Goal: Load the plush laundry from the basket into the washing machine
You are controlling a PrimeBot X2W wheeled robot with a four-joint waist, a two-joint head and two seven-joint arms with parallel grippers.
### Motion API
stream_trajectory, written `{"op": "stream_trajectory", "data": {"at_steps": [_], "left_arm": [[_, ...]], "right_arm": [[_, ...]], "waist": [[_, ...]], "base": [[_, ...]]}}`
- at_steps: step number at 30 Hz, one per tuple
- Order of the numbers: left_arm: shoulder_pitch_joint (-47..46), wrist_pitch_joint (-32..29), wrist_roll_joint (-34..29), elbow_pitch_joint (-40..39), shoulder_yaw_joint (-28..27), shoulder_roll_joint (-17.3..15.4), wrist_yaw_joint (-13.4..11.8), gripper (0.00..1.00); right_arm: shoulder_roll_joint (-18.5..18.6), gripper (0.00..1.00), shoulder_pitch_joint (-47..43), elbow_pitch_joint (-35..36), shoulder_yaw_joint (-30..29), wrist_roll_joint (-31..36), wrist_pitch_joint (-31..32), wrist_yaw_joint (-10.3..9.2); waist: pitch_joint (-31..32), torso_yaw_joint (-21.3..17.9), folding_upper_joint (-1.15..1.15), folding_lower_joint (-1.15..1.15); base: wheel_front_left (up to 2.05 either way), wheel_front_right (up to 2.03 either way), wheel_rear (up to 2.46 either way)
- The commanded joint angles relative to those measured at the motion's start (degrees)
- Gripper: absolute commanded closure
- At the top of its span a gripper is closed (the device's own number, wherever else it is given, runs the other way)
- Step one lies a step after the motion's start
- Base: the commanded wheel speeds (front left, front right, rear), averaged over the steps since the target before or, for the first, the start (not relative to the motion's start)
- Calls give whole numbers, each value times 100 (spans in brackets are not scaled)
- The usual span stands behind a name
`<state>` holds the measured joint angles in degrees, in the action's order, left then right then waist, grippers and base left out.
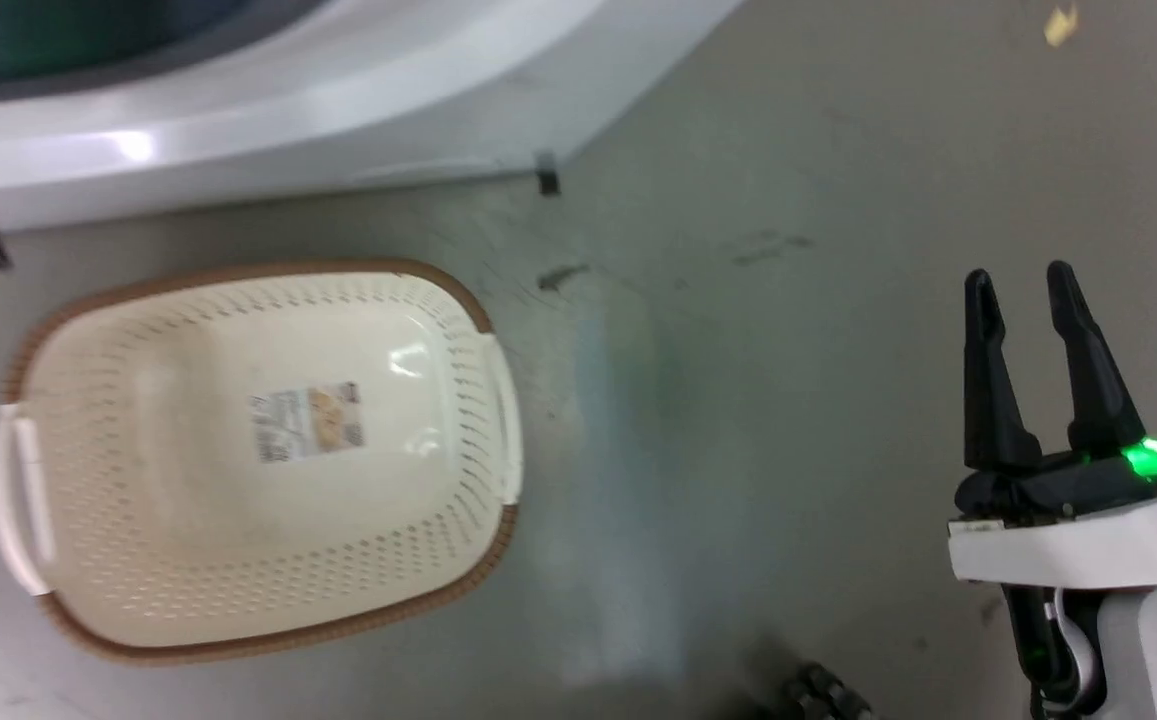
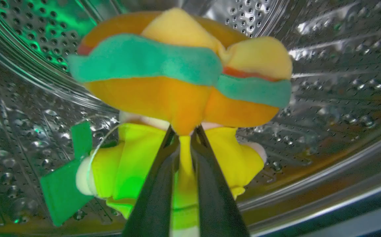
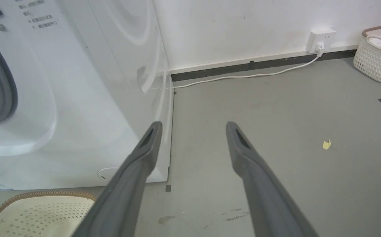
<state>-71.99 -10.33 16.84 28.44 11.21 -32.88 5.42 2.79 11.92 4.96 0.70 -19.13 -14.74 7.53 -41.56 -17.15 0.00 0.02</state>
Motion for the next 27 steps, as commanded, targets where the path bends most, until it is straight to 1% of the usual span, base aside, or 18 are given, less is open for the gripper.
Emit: {"op": "stream_trajectory", "data": {"at_steps": [1, 5, 8, 11, 14, 15, 16, 17, 22, 24, 27], "left_arm": [[-359, -117, -90, 276, 110, -66, 51, 100], [-1020, -310, -302, 972, 388, -162, 112, 100], [-1329, -405, -445, 1391, 671, -177, 155, 100], [-1531, -480, -473, 1694, 960, -110, 188, 100], [-1633, -408, -426, 1935, 1174, -42, 200, 100], [-1648, -369, -396, 2016, 1224, -18, 202, 84], [-1649, -325, -362, 2092, 1279, 5, 203, 36], [-1637, -272, -322, 2164, 1334, 24, 203, 0], [-1410, 84, -57, 2500, 1471, 89, 205, 0], [-1206, 315, 124, 2607, 1459, 176, 205, 0], [-841, 764, 711, 2785, 1066, 452, 206, 0]], "right_arm": [[9, 0, 123, 14, 45, -70, -26, -4], [9, 0, 189, 26, 117, -152, -26, -4], [9, 0, 213, 32, 150, -178, -26, -4], [9, 0, 223, 37, 137, -196, -26, -4], [9, 0, 236, 18, 148, -197, -26, -4], [9, 0, 245, 7, 152, -188, -26, -4], [9, 0, 255, 0, 153, -175, -26, -4], [9, 0, 262, -4, 143, -164, -26, -4], [9, 0, 235, -16, 49, -19, -26, -4], [9, 0, 207, -34, 2, 90, -26, -4], [9, 0, 135, -42, -60, 367, -26, -4]], "waist": [[-342, -290, 0, -2], [-493, -383, 0, -2], [-544, -418, 0, -2], [-585, -404, 0, -2], [-574, -369, 0, -2], [-556, -353, 0, -2], [-528, -336, 0, -2], [-485, -316, 0, -2], [-101, -164, 0, -2], [146, -76, 0, -2], [581, 84, 0, -2]], "base": [[0, 0, 0], [0, 0, 0], [0, 0, 0], [0, 0, 0], [0, 0, 0], [0, 0, 0], [0, 0, 0], [0, 0, 0], [0, 0, 0], [0, 0, 0], [0, 0, 0]]}}
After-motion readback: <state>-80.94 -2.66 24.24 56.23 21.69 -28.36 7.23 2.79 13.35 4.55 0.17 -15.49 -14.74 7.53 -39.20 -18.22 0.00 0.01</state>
